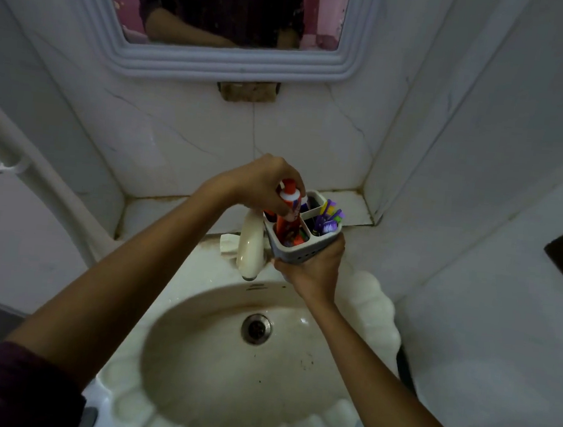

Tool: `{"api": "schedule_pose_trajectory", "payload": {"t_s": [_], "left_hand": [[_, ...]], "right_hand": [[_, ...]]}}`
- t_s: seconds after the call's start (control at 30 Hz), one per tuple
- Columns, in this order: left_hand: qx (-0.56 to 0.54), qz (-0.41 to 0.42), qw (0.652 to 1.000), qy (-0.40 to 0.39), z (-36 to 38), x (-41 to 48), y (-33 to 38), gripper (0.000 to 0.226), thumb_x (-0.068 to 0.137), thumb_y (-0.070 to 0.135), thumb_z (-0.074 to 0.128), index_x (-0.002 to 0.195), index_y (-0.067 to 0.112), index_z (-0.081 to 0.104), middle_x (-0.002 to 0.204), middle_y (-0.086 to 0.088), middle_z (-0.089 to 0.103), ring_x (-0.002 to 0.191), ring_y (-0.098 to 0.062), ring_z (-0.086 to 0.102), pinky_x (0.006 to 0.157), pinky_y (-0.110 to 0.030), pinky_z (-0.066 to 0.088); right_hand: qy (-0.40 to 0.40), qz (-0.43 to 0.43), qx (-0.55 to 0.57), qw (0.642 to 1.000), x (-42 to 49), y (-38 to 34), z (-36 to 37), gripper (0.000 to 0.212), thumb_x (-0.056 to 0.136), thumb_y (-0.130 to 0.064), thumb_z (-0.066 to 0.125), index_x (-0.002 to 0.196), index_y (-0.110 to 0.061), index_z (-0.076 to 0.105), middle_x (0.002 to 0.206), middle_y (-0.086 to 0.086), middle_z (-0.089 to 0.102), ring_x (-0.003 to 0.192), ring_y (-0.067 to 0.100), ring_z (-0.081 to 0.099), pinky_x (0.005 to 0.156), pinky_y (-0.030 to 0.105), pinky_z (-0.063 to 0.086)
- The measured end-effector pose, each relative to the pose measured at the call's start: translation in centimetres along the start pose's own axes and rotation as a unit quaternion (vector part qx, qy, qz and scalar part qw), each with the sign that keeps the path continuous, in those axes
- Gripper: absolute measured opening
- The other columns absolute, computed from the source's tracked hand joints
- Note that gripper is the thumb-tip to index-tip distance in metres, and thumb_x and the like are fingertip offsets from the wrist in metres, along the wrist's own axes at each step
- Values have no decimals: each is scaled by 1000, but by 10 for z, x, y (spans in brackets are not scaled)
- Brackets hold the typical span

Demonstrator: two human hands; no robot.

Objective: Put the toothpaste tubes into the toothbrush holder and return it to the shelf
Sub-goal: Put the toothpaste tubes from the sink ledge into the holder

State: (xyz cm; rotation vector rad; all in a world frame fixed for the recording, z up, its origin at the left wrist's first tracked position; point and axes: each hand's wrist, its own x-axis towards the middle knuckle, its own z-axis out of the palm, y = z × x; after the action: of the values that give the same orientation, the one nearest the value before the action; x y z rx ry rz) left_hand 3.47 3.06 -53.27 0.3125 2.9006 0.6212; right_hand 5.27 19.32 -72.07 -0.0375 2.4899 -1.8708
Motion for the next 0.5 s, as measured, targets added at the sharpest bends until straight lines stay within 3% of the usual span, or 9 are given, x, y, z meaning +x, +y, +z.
{"api": "schedule_pose_trajectory", "payload": {"t_s": [0.17,0.4,0.5], "left_hand": [[-7,-4,1000,7,7,0,2,43,64,21,81,105,18,70,91,5,63,76,-7,55,70,-18,39],[1,-10,1000,2,16,2,3,44,65,20,79,108,16,69,105,-2,69,93,-18,61,80,-28,49],[-40,-16,999,9,14,-5,2,61,67,24,80,124,20,58,116,3,61,103,-14,57,86,-26,46]], "right_hand": [[13,-2,-1,1000,-4,1,3,122,39,-26,104,139,-25,35,137,2,58,123,21,65,97,46,61],[35,-14,0,999,-8,-1,1,122,39,-30,103,141,-21,38,137,3,57,124,23,62,99,46,59],[36,-29,11,999,-7,-8,-2,126,37,-40,99,145,-14,39,140,4,56,128,24,59,102,42,58]]}}
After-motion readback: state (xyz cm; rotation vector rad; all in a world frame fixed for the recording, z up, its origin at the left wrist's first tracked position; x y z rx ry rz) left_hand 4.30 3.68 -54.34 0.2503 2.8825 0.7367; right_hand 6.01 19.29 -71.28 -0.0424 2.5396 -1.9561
